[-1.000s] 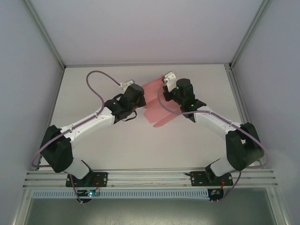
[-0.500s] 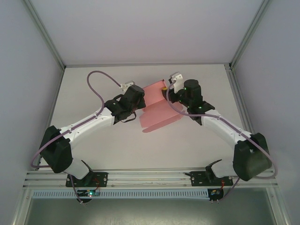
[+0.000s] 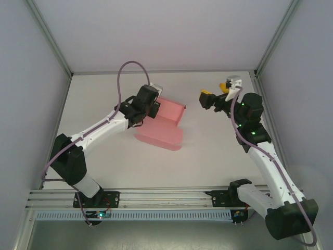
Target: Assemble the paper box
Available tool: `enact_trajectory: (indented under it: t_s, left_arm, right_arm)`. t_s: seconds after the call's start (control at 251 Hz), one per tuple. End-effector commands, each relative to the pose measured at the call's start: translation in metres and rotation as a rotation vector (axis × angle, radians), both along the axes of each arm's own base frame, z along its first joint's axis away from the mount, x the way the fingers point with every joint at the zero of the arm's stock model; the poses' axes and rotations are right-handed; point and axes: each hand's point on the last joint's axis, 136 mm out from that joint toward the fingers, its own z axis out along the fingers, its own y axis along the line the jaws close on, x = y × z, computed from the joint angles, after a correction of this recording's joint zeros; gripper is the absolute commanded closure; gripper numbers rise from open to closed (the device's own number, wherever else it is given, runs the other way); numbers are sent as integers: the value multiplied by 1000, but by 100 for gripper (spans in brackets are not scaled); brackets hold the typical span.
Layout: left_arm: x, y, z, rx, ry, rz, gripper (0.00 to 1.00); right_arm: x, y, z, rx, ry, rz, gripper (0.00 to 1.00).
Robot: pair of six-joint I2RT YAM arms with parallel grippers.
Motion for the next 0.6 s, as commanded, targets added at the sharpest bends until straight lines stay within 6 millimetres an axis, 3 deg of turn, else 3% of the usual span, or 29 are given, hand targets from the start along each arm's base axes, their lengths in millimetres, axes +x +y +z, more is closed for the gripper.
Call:
enact_trajectory:
  t_s: [0.0,0.108,0.192,0.291,0.379,0.503,0.595]
  left_arm:
    - [-5,-15,17,422,-173,-554,100]
    - [-10,-32,29,616,-280,-867,100]
    - [-10,-39,23,751,-287,-1028,100]
    - [2,-49,3,977,-366,-1150,100]
    - [4,-61,-26,1165,-472,-1324,100]
    - [-22,-76,-64,1292,-586,-1614,100]
    - [-38,-85,-79,1356,-695,-1786,100]
  right_arm:
    - [-7,-18,-22,77,128,-30,2]
    - [-11,-40,-32,96,174,-95,2]
    - [-14,-50,-41,136,206,-115,2]
    - [-17,-58,-51,172,236,-135,2]
    - [-18,-61,-54,204,253,-127,2]
    - [-18,-59,-56,257,270,-84,2]
    - [-16,-64,-62,284,285,-96,2]
